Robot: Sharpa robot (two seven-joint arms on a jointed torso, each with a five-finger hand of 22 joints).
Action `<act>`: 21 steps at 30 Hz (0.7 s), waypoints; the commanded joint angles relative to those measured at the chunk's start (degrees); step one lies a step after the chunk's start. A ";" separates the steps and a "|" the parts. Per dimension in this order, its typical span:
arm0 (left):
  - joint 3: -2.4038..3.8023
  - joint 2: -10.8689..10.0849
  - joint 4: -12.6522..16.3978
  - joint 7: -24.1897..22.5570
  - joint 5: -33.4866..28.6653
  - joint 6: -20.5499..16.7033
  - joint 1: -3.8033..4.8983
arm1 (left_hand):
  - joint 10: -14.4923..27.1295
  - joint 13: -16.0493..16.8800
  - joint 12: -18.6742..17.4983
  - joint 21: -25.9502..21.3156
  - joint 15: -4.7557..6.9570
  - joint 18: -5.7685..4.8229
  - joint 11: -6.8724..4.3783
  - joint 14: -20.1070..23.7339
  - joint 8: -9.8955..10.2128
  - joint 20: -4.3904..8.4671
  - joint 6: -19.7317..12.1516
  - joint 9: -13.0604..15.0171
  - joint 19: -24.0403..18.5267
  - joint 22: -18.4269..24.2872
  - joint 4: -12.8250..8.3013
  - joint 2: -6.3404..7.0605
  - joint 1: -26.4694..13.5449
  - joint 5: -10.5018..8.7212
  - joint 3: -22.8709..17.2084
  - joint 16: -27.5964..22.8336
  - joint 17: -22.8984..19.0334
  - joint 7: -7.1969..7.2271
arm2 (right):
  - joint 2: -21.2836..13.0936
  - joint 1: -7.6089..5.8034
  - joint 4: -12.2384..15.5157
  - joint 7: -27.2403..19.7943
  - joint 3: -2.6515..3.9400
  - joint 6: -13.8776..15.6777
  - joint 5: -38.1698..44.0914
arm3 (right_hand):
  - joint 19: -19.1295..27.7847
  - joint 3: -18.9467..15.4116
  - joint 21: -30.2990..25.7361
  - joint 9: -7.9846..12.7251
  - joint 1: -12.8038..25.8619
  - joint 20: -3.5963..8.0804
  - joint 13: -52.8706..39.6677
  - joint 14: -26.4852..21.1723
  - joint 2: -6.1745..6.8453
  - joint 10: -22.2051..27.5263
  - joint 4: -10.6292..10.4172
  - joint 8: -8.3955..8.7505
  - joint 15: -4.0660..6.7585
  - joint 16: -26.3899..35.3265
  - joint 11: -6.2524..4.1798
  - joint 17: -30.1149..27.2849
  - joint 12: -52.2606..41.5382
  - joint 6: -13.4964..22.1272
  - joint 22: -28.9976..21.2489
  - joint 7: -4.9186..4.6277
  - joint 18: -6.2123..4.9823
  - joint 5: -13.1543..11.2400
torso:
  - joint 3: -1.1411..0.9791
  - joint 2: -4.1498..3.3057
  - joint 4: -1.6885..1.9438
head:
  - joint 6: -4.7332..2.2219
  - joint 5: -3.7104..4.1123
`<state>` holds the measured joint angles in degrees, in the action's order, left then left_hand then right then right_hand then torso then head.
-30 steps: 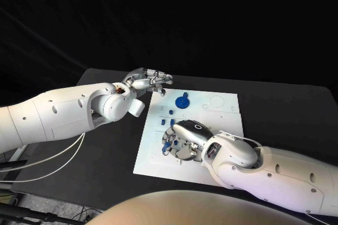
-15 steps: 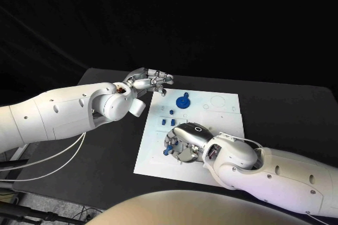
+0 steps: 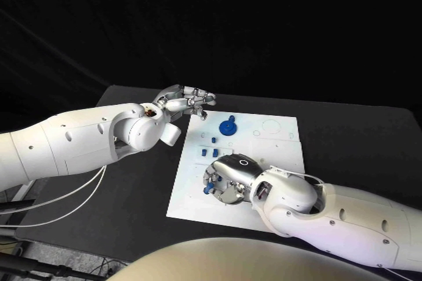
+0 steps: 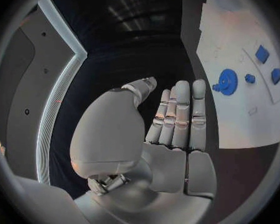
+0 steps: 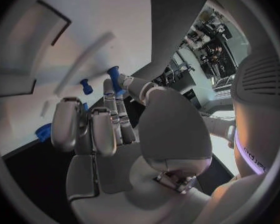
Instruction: Assemble the parts on the task board
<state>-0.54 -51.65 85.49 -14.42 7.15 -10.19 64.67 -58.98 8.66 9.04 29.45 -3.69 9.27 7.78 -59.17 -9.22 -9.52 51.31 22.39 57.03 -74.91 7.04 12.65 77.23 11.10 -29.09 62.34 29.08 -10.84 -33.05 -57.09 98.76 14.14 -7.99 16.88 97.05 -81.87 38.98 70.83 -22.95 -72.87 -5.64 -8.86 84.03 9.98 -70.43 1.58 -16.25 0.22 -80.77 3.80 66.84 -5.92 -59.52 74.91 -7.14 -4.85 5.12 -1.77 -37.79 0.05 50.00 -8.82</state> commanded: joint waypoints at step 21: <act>0.04 -0.16 0.20 -0.06 -0.13 0.98 0.02 | 0.69 0.12 0.44 -0.40 0.01 0.97 0.01 0.50 -0.42 -0.14 -0.39 -0.11 0.21 -0.44 -0.40 -0.12 0.06 0.22 0.12 -0.37 -0.14 0.08 | -0.60 0.82 0.51 1.53 -0.41 3.57 3.17 | 0.20 -1.97 -0.94 1.08 3.65 -0.54 -1.01 1.24 4.57 2.76 -0.59 5.84 -0.39 -0.29 0.82 -0.67 1.50 10.40 9.40 -0.90 0.75 2.60 | -0.02 0.02 0.04 | 0.00 0.18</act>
<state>-0.54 -51.83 85.54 -14.28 7.16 -10.10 64.67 -58.57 8.73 9.30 29.23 -3.69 9.27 7.78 -59.17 -9.43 -9.52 51.31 22.33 57.03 -74.90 6.87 12.65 77.23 11.10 -28.92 62.34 28.99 -10.84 -33.48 -56.35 98.90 15.04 -8.41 17.69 99.10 -81.54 37.13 70.16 -21.92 -69.17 -5.96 -9.85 84.03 14.14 -68.05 1.01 -10.53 -0.20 -81.00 4.71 66.20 -4.49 -49.31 74.95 -8.09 -4.85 7.46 -1.74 -37.75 0.08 50.00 -8.67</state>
